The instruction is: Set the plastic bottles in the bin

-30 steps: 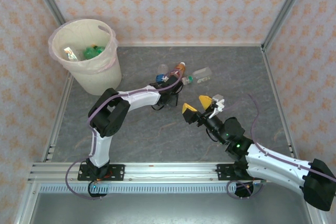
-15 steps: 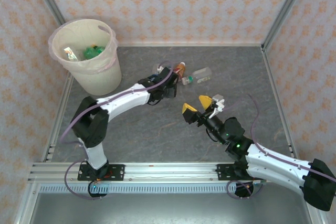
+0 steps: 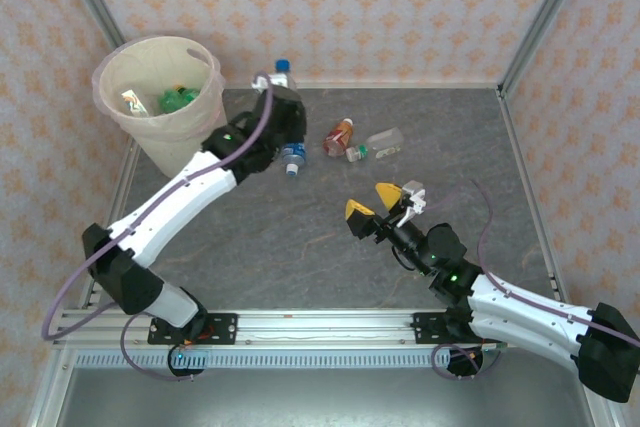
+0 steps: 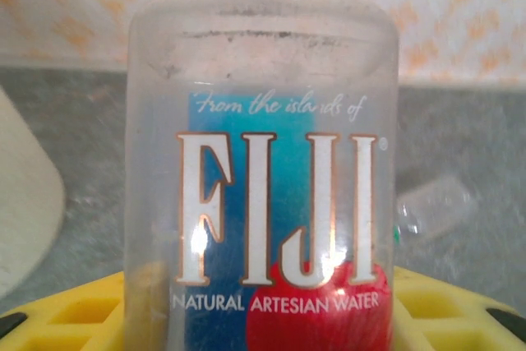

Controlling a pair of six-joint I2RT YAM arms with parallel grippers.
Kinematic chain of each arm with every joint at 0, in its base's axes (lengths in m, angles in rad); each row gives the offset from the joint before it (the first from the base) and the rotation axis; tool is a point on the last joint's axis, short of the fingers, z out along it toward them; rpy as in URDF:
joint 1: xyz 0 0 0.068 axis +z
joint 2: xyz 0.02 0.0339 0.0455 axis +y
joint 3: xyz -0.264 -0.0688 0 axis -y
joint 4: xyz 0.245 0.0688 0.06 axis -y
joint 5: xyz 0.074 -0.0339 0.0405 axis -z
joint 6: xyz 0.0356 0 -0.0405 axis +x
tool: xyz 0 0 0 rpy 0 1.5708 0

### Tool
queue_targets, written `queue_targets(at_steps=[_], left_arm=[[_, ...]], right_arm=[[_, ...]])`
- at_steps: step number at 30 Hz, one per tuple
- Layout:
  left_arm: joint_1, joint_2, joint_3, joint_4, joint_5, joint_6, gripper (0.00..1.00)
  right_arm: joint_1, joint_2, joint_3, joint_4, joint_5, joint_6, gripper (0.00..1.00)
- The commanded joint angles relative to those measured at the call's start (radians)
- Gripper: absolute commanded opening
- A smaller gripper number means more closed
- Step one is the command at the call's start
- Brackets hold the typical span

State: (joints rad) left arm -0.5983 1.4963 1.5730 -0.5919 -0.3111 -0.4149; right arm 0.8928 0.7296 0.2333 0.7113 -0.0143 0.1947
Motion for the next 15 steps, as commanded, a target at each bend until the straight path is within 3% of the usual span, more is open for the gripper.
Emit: queue_targets(at_steps=[1,6,15], left_arm=[[0.060,-0.050,0.085,-0.080,-0.078,0.067,0.53],[0.188,-0.071,0.174,-0.115,-0.089,0.122,0.54],[0.491,-0.080,0.209,-0.055,0.040,0.112,0.55]], right_arm=[[-0.005,-0.013,-0.010,0.024,-0.018,0.005,1.00],[-0.005,-0.014,-0.010,0.025,-0.024,0.008,1.00],[-0.005,0.010,-0.007,0.031,-0.025,0.011,1.00]])
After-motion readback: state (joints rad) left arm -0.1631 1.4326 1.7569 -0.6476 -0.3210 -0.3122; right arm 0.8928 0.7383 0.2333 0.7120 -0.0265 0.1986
